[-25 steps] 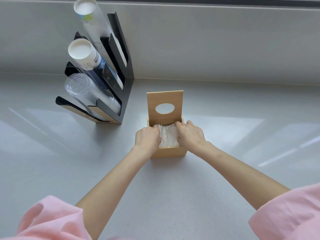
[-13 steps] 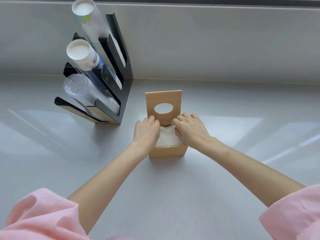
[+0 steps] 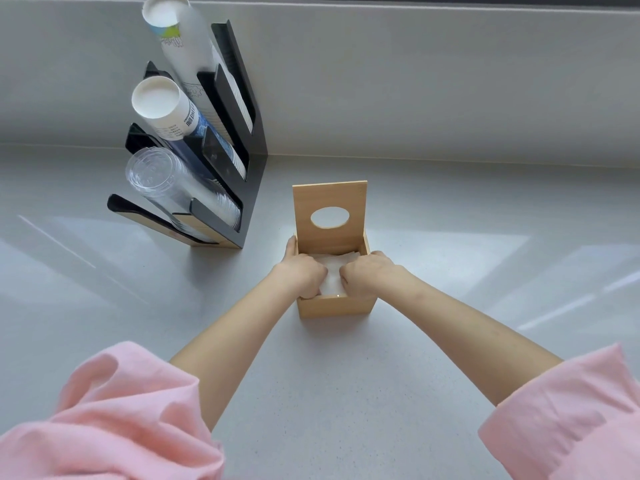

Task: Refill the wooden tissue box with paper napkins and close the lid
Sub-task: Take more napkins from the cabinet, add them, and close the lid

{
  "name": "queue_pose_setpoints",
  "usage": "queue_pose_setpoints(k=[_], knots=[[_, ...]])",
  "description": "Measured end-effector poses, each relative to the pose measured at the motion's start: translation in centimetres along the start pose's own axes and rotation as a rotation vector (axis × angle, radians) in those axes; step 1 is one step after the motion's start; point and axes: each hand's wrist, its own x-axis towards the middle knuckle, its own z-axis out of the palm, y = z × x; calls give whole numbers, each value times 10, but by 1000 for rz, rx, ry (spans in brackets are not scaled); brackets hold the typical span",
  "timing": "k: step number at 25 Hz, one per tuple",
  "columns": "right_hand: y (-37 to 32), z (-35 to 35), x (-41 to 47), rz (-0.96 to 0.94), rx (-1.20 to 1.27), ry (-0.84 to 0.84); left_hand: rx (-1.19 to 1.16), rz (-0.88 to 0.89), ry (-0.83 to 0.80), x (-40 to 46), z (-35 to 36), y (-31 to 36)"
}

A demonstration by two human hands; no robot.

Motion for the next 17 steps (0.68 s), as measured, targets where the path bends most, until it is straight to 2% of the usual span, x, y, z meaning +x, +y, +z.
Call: queue_pose_setpoints(k=[3, 5, 9, 11, 14, 17], knots=[[-5, 6, -3, 36, 39, 24, 13, 13, 32, -3, 0, -4], [-5, 12, -4, 32, 77, 112, -26, 13, 81, -7, 0, -4], [1, 14, -16, -39, 223, 303, -242, 30, 205, -22, -1, -7], [6, 10, -26, -49, 319, 415, -417, 30, 358, -35, -4, -14], [17, -1, -40, -6, 540, 655, -638, 9, 675, -50, -9, -23], [27, -19, -38, 49, 613, 887, -670, -42, 990, -53, -15, -31]])
